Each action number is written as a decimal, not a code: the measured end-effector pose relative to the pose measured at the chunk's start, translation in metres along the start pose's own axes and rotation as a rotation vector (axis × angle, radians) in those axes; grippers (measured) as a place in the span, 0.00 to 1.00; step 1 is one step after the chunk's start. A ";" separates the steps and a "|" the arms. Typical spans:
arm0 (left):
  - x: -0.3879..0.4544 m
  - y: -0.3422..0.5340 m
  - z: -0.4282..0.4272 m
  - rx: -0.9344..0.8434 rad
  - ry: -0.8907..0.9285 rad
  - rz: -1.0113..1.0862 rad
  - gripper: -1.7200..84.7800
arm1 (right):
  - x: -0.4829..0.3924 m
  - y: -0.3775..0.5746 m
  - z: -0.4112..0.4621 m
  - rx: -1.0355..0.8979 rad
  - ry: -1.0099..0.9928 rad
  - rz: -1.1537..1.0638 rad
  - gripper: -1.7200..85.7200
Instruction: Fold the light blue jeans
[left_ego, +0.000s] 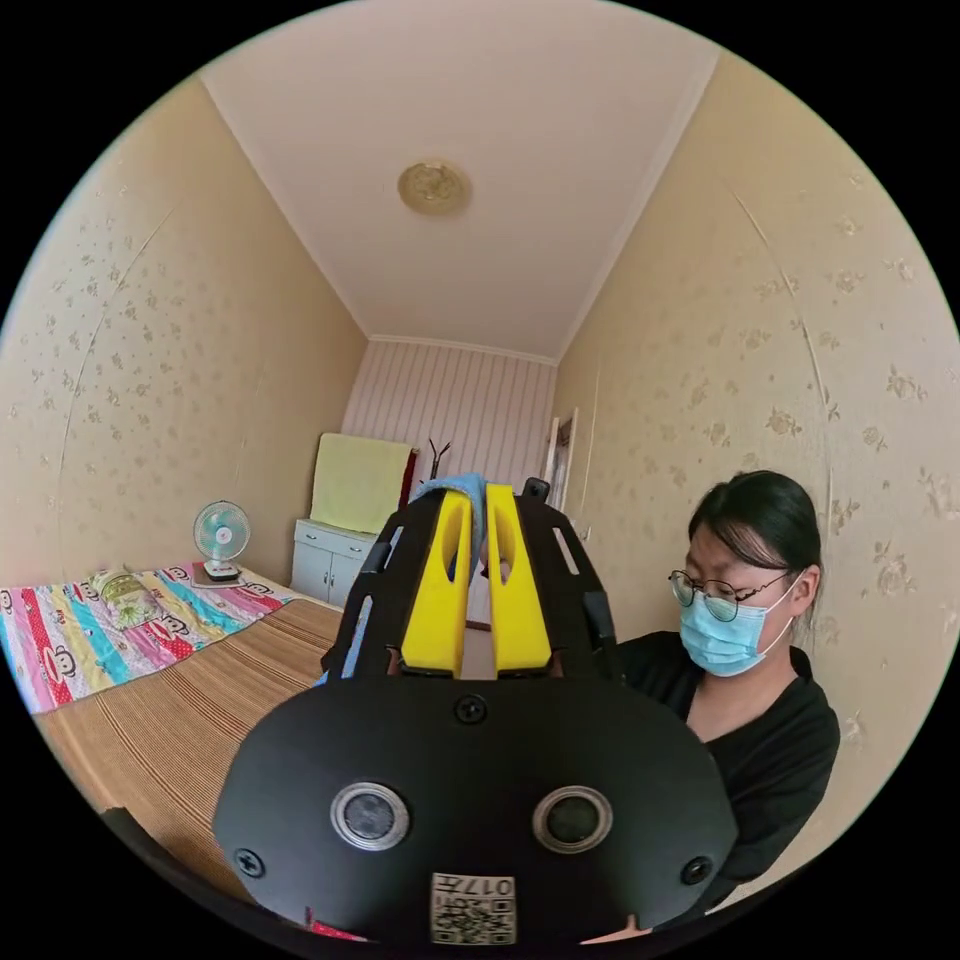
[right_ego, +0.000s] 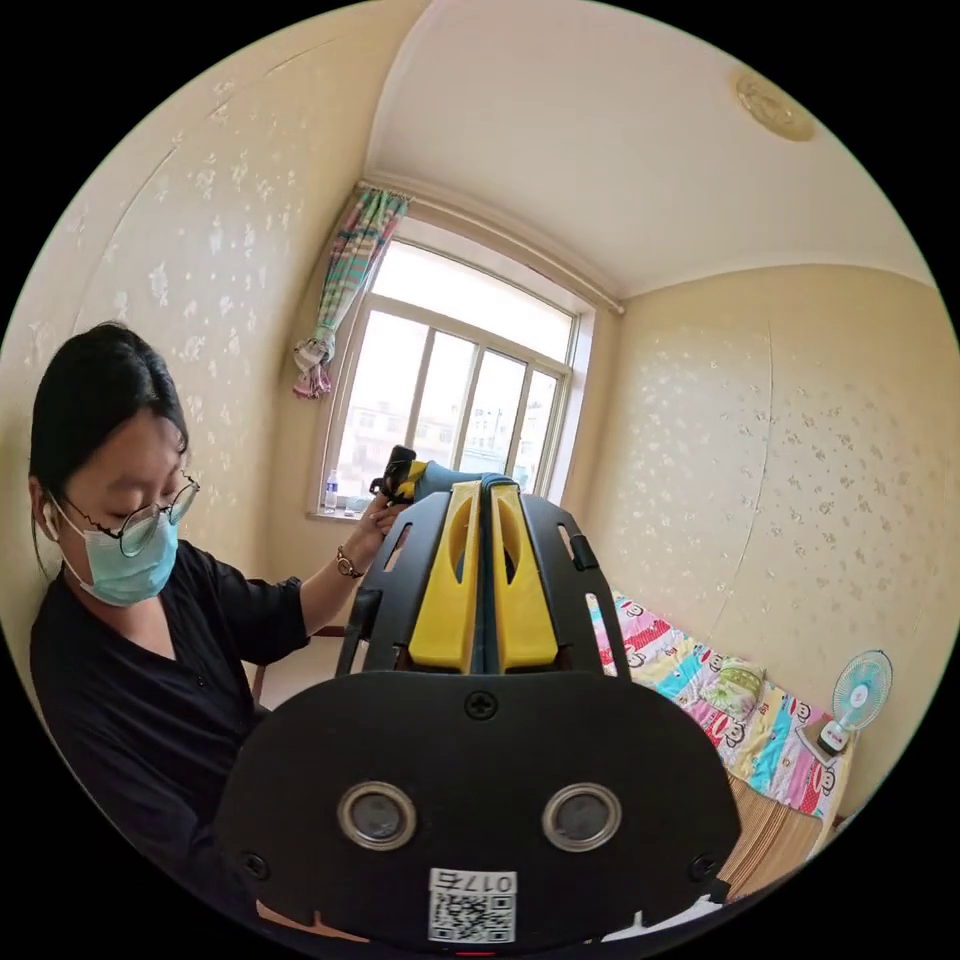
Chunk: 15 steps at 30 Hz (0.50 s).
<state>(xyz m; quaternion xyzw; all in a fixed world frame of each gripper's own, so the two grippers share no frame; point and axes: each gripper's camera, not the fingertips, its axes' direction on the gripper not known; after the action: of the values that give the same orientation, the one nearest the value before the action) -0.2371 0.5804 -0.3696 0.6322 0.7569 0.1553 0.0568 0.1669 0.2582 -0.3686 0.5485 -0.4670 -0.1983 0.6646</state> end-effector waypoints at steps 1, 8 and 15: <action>0.005 -0.004 0.000 0.003 0.021 0.010 0.02 | -0.008 -0.002 -0.004 0.011 0.004 -0.013 0.04; 0.029 -0.045 0.001 0.011 0.101 0.054 0.02 | -0.058 -0.023 -0.027 0.068 0.052 -0.051 0.04; -0.131 -0.023 0.001 -0.045 0.158 -0.556 0.02 | 0.026 -0.009 0.023 -0.217 0.119 0.189 0.04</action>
<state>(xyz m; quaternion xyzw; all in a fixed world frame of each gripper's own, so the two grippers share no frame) -0.2326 0.4491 -0.3922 0.3851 0.8996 0.1992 0.0523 0.1625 0.2222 -0.3673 0.4380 -0.4520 -0.1512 0.7622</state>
